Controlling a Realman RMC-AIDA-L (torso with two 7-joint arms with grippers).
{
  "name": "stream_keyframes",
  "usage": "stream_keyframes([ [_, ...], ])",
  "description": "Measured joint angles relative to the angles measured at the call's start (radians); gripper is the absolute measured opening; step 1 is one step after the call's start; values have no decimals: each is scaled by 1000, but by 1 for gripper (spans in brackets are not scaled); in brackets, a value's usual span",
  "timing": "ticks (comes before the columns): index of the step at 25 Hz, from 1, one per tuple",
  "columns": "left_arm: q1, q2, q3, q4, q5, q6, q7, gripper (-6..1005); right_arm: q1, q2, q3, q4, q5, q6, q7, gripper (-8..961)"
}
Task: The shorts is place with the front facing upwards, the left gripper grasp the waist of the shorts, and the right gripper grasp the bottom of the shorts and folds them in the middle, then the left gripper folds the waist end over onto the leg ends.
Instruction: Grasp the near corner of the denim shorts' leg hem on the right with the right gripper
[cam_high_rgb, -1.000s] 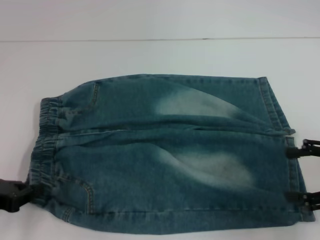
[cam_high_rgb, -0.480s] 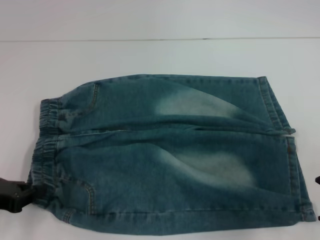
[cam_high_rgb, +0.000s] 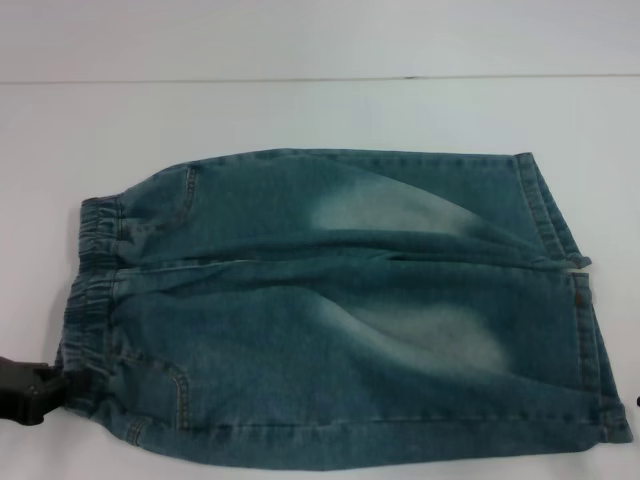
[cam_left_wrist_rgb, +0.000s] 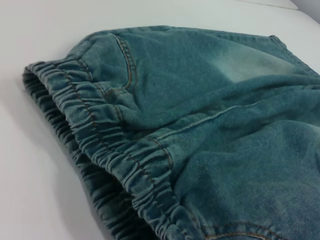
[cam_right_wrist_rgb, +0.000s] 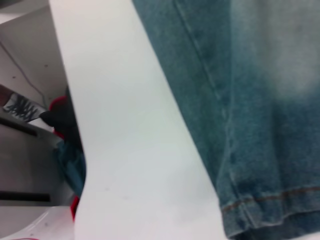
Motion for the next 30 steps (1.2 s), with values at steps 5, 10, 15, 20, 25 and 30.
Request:
stream_keyframes([
  [5, 2, 0, 1, -2, 0, -2, 5, 49, 0, 5, -8, 36, 8, 4, -11, 943],
  [10, 3, 0, -1, -9, 0, -4, 10, 50, 2, 7, -11, 61, 28, 7, -25, 942],
  [15, 3, 0, -1, -9, 0, -4, 11, 50, -1, 7, -6, 66, 82, 7, -39, 942],
  [20, 3, 0, 0, -9, 0, -5, 11, 50, -5, 11, -6, 67, 100, 21, -44, 941],
  [25, 3, 0, -1, -15, 0, -8, 15, 51, -5, 14, -11, 96, 100, 37, -51, 845],
  [30, 0, 1, -5, -29, 0, -11, 23, 51, -6, 14, -12, 107, 96, 56, -57, 711],
])
